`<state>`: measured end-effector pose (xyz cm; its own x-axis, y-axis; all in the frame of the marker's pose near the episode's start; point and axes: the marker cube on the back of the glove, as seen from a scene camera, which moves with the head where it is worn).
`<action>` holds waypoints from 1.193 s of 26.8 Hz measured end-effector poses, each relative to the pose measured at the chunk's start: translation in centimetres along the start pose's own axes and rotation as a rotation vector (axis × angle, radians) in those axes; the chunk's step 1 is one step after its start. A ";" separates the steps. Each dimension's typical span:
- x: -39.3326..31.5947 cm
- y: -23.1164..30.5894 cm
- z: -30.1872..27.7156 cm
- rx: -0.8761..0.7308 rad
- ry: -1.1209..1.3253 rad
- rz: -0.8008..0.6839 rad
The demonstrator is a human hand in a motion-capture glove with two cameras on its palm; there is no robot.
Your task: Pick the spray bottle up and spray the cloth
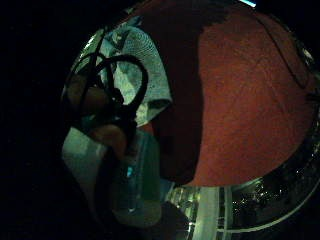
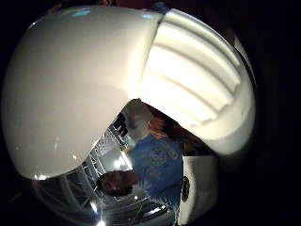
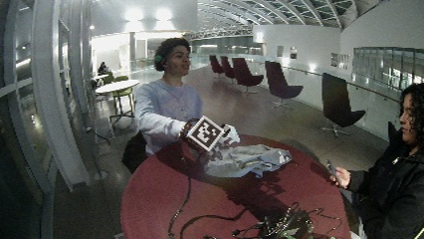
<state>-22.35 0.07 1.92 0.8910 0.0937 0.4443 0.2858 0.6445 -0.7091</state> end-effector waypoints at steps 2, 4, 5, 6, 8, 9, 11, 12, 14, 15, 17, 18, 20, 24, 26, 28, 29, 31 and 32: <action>0.1 0.0 0.0 0.005 0.011 0.001; -0.1 -0.1 0.0 0.016 0.009 -0.002; -0.2 -0.1 0.1 0.024 0.002 -0.007; -0.4 -0.1 0.2 0.035 -0.008 -0.018; -1.0 0.0 0.2 0.073 -0.033 -0.060; -1.5 0.0 0.3 0.106 -0.053 -0.096; -2.8 0.3 0.4 0.196 -0.115 -0.195; -3.6 0.4 0.6 0.243 -0.159 -0.252; -5.4 0.5 1.2 0.315 -0.264 -0.371; -6.4 0.5 1.8 0.340 -0.319 -0.429; -8.4 0.0 3.4 0.367 -0.419 -0.530; -9.5 -0.4 4.5 0.371 -0.461 -0.572; -11.5 -1.6 7.2 0.369 -0.531 -0.641; -14.9 -4.7 13.3 0.362 -0.618 -0.726; -16.0 -6.1 15.8 0.363 -0.631 -0.744; -16.6 -7.1 17.8 0.367 -0.624 -0.754; -16.9 -7.5 18.7 0.368 -0.617 -0.757; -17.2 -8.1 20.0 0.368 -0.606 -0.757; -17.3 -8.3 20.5 0.366 -0.601 -0.756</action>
<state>-47.41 8.69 11.33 0.1709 -0.1327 0.9763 0.4831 0.8749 0.0344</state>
